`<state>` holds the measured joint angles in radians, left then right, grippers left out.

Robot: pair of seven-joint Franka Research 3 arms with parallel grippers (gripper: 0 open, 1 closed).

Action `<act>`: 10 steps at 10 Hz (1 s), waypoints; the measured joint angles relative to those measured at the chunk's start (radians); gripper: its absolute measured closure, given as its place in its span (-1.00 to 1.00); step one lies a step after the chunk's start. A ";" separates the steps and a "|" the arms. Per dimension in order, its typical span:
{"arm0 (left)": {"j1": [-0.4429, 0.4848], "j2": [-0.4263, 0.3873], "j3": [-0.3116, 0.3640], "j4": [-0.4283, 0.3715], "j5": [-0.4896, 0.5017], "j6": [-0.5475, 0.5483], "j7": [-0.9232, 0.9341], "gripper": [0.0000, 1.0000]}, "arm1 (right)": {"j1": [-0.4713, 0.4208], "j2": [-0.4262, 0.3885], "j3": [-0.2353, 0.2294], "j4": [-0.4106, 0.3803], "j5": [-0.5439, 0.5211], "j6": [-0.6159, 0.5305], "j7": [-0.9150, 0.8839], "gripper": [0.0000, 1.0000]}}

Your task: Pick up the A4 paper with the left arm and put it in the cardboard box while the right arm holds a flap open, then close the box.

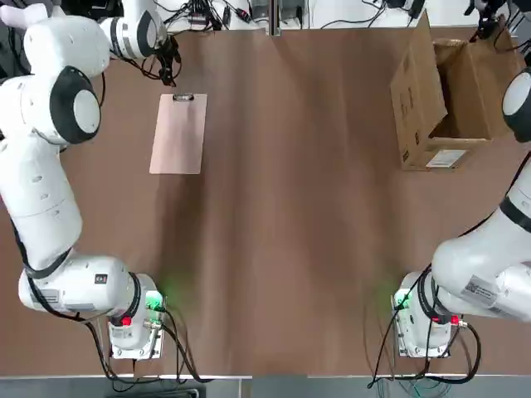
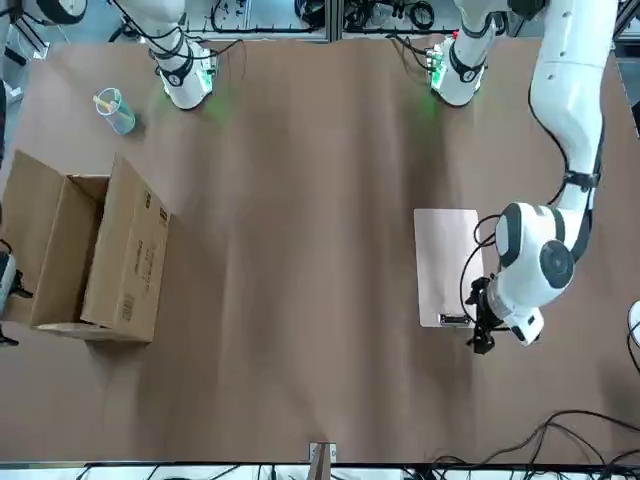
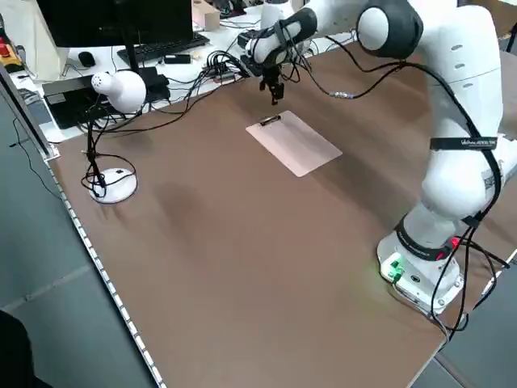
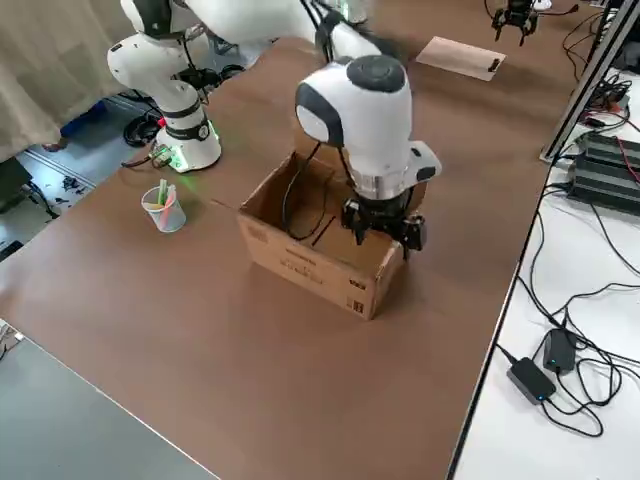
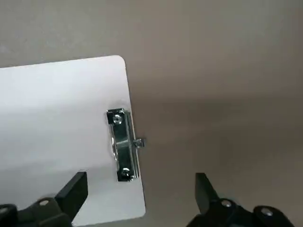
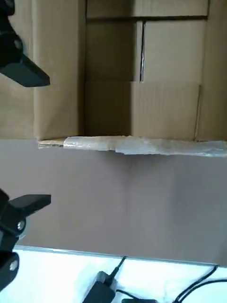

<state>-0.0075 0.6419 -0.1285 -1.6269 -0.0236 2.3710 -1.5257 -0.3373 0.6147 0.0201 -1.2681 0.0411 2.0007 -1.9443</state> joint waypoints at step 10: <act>-0.014 0.132 -0.002 0.038 0.000 -0.002 -0.002 -1.00 | -0.019 0.068 0.000 0.000 0.085 0.071 -0.009 -1.00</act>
<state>-0.0215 0.7740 -0.1306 -1.5888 -0.0235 2.3695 -1.5282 -0.3568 0.6822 0.0202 -1.2680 0.1264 2.0716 -1.9533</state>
